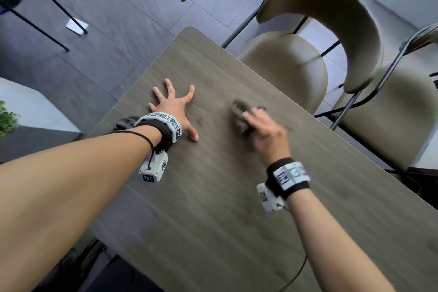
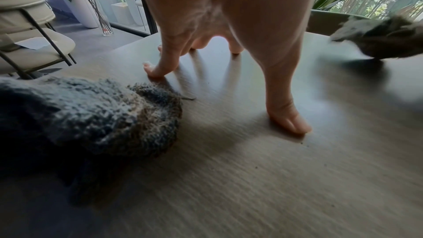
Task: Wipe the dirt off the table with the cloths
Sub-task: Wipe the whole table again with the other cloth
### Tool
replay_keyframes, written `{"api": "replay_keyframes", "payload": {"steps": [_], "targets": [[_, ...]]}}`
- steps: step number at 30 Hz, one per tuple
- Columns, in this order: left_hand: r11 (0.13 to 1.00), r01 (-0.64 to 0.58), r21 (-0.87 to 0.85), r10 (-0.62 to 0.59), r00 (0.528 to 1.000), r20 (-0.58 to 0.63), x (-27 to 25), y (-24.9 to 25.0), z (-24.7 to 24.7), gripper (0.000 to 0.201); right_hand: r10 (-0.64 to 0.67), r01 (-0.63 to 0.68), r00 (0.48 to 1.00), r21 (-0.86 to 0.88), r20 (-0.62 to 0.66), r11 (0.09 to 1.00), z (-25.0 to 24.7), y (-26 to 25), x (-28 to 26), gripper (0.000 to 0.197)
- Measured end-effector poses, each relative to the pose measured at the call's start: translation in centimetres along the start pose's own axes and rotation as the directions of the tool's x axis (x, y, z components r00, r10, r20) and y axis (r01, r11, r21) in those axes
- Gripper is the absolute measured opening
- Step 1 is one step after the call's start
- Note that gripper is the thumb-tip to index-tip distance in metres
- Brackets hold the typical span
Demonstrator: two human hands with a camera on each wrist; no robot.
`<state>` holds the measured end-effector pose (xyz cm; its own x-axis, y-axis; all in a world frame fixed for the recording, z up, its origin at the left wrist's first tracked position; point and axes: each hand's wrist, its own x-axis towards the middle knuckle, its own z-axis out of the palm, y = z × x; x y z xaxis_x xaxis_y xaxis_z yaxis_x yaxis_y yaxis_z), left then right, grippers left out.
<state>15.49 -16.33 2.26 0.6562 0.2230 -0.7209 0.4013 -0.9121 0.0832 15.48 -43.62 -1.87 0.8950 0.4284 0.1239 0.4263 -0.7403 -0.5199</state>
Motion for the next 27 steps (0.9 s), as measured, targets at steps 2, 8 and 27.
{"api": "replay_keyframes", "payload": {"steps": [2, 8, 27], "targets": [[1.0, 0.0, 0.019, 0.0, 1.0, -0.014, -0.1, 0.0, 0.0, 0.155, -0.158, 0.156, 0.974, 0.027, 0.165, 0.987, 2.8, -2.5, -2.5, 0.056], [0.999, 0.01, 0.043, -0.009, 1.0, -0.026, -0.1, 0.1, 0.1, 0.155, -0.068, 0.066, 0.969, 0.02, 0.237, 0.998, -0.5, 3.9, -2.4, 0.058], [0.997, 0.019, 0.069, -0.014, 0.997, -0.08, -0.4, 0.3, 0.2, 0.153, -0.123, 0.132, 0.982, -0.05, 0.146, 0.99, 1.9, -0.5, -8.0, 0.063]]}}
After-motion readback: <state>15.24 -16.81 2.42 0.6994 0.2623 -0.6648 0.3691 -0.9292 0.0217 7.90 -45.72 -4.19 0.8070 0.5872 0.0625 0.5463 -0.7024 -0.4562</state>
